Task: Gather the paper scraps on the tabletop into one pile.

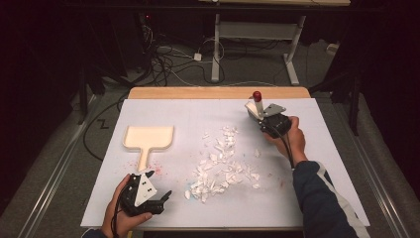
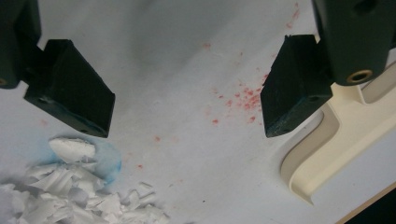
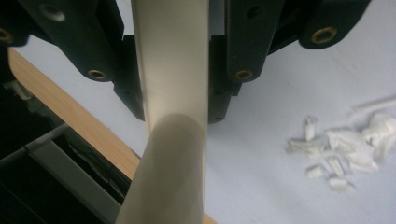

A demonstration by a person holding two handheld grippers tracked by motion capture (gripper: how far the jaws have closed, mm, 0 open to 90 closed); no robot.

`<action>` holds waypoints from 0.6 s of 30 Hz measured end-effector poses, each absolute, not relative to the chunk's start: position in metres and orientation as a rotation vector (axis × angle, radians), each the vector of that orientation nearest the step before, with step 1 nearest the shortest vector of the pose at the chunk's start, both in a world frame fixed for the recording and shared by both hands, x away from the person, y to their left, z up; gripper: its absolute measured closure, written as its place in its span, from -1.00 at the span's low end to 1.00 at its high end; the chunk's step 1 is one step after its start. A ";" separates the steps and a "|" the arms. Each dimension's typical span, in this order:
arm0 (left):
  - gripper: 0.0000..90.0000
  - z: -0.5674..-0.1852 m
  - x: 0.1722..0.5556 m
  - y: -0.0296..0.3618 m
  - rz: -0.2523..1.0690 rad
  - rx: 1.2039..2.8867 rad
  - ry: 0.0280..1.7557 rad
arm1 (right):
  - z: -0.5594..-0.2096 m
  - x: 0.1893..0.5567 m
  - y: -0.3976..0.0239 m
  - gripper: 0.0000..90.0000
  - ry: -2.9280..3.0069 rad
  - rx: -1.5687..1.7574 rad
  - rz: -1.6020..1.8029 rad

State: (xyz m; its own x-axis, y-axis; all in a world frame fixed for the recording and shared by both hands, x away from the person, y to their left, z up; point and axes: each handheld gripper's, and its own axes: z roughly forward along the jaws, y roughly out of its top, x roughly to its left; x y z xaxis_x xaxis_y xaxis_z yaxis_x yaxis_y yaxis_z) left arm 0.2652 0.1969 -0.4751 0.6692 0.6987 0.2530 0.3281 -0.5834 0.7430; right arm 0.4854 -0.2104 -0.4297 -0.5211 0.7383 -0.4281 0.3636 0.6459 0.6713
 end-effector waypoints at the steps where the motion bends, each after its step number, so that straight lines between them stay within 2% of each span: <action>1: -0.62 -0.476 0.265 0.197 0.702 2.203 0.790 | -0.432 0.487 -0.207 0.52 2.141 0.856 0.685; 6: -0.62 -0.476 0.265 0.196 0.700 2.208 0.778 | -0.439 0.489 -0.184 0.51 2.163 0.792 0.669; 10: -0.62 -0.474 0.264 0.194 0.710 2.208 0.758 | -0.446 0.481 -0.159 0.51 2.231 0.671 0.695; 18: -0.62 -0.474 0.263 0.192 0.704 2.201 0.745 | -0.446 0.460 -0.134 0.51 2.331 0.514 0.769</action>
State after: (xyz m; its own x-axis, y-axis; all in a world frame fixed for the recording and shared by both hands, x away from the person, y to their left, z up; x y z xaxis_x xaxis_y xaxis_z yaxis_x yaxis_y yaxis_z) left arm 0.2626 0.1922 -0.4738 0.6871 0.6783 0.2604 0.2990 -0.5906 0.7495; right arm 0.4596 -0.1336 -0.4456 -0.7298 0.5258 -0.4370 0.1624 0.7542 0.6362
